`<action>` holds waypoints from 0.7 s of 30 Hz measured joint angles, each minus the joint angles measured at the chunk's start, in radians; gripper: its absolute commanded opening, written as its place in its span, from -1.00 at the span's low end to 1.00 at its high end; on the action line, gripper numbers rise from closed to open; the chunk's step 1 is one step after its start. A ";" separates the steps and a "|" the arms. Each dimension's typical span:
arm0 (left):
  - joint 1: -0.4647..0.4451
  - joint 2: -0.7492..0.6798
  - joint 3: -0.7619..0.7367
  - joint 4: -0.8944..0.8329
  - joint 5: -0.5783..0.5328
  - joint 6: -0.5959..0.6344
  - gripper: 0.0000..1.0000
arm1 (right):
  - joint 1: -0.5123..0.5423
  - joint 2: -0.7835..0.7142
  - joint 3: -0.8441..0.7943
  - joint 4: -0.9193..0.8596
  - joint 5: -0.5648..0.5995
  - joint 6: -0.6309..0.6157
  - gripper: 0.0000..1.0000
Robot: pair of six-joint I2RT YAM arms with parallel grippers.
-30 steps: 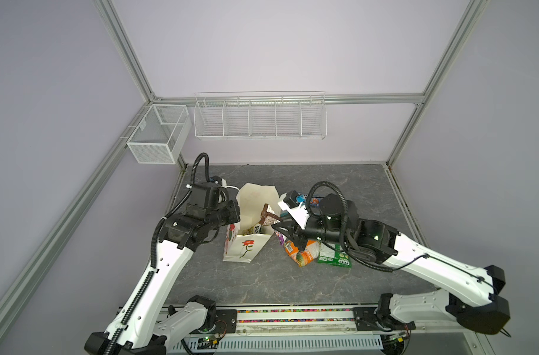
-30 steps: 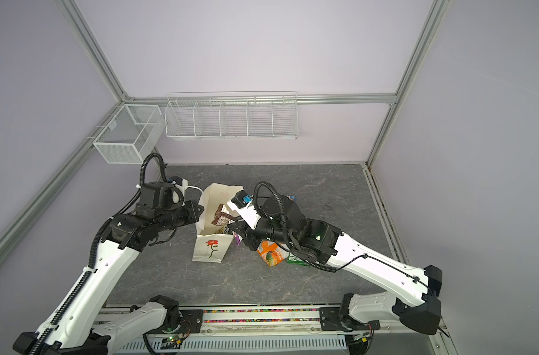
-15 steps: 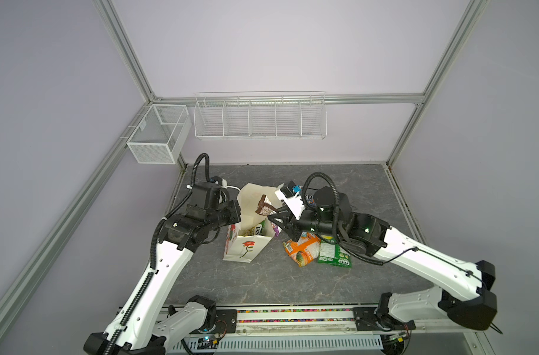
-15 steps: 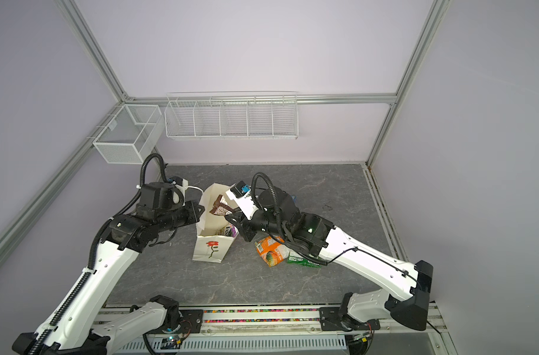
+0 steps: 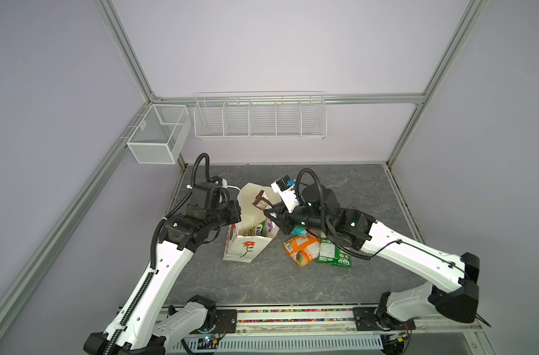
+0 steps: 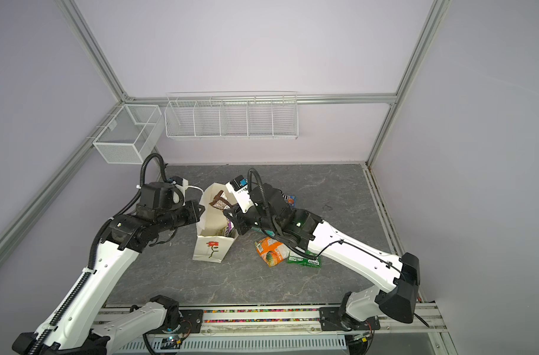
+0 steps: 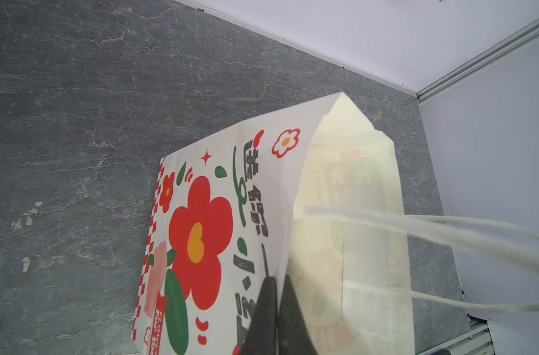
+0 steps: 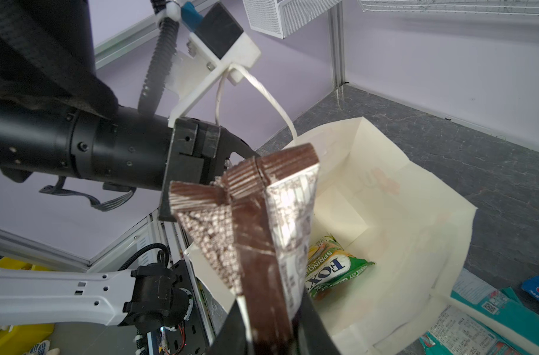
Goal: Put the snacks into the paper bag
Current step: 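Carry the chocolate bar over the paper bag opening with the right gripper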
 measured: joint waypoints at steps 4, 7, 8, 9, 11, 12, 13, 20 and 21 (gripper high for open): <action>-0.002 -0.002 -0.006 0.009 0.004 -0.008 -1.00 | -0.005 0.001 0.000 0.006 0.008 0.022 -0.56; -0.003 -0.006 -0.013 0.015 0.008 -0.013 -1.00 | -0.008 0.006 0.000 0.012 0.012 0.034 -0.56; -0.004 -0.007 -0.014 0.016 0.011 -0.014 -1.00 | -0.010 0.007 0.000 0.014 0.013 0.038 -0.56; -0.005 -0.008 -0.016 0.018 0.011 -0.014 -1.00 | -0.011 0.010 0.000 0.016 0.014 0.043 -0.55; -0.005 -0.008 -0.018 0.018 0.013 -0.015 -1.00 | -0.013 0.017 0.000 0.020 0.016 0.050 -0.55; -0.006 -0.009 -0.018 0.019 0.014 -0.017 -1.00 | -0.014 0.021 0.000 0.021 0.016 0.055 -0.55; -0.006 -0.009 -0.018 0.019 0.015 -0.018 -1.00 | -0.015 0.025 0.000 0.021 0.016 0.058 -0.55; -0.006 -0.013 -0.020 0.023 0.018 -0.018 -1.00 | -0.022 0.043 -0.001 0.021 0.014 0.085 -0.56; -0.006 -0.013 -0.020 0.023 0.019 -0.018 -1.00 | -0.024 0.044 -0.001 0.021 0.014 0.090 -0.56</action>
